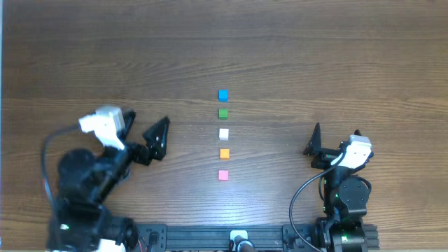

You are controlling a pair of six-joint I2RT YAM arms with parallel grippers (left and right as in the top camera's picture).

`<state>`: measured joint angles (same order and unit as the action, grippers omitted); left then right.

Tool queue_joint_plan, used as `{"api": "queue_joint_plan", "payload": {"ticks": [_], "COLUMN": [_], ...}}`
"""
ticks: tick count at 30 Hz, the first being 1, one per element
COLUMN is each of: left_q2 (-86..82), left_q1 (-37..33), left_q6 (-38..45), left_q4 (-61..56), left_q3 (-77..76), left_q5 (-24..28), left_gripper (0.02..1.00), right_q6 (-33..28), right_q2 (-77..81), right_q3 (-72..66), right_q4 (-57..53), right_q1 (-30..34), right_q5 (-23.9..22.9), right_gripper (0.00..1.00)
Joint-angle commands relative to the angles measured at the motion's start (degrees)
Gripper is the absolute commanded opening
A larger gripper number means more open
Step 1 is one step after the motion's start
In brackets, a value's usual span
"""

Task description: Stack Cubes

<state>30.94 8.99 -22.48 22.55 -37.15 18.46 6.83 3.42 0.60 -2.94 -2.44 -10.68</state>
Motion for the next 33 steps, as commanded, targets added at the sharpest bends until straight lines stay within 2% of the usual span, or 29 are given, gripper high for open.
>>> {"api": "queue_joint_plan", "payload": {"ticks": [1, 7, 12, 14, 18, 21, 24, 27, 31, 33], "left_q2": [11.9, 27.8, 38.6, 41.4, 47.2, 51.2, 54.3, 56.2, 56.6, 56.6], "left_q1": [3.0, 7.9, 12.2, 15.0, 23.0, 28.9, 33.2, 35.6, 37.1, 38.0], "left_q6": [-1.2, -5.5, -10.6, -13.5, -20.7, -25.6, -30.2, -33.8, -34.3, -36.0], "left_q4": [15.9, 38.6, 46.0, 48.1, 52.5, 52.8, 52.4, 49.4, 38.9, 35.0], "left_q3": [-22.6, -45.8, -50.5, -50.5, -50.3, -49.4, -48.2, -45.0, -35.2, -30.5], "left_q5": [4.9, 4.8, 3.7, 0.9, -8.7, -13.0, -14.3, -13.9, -9.3, -9.1], "left_gripper": [0.993, 0.998, 0.998, 0.998, 0.996, 1.0, 0.998, 1.0, 1.0, 1.0], "right_q6": [-0.3, -0.3, -0.3, -0.3, -0.3, -0.3, -0.3, -0.3, -0.2, -0.3], "right_q2": [-0.5, -0.5, -0.5, -0.5, -0.5, -0.5, -0.5, -0.5, -0.5, -0.5], "right_q3": [-0.3, -0.3, -0.3, -0.3, -0.3, -0.3, -0.3, -0.3, -0.3, -0.3], "right_q4": [-0.1, -0.1, -0.1, -0.1, -0.1, -0.1, -0.1, -0.1, -0.1, -0.1], "right_q1": [0.3, 0.3, 0.3, 0.3, 0.3, 0.3, 0.3, 0.3, 0.3, 0.3], "right_q5": [-0.8, -0.8, -0.8, -0.8, -0.8, -0.8, -0.8, -0.8, -0.8, -0.8], "right_gripper": [0.991, 0.991, 0.993, 0.993, 0.991, 0.993, 0.991, 0.993, 0.993, 0.993]}}
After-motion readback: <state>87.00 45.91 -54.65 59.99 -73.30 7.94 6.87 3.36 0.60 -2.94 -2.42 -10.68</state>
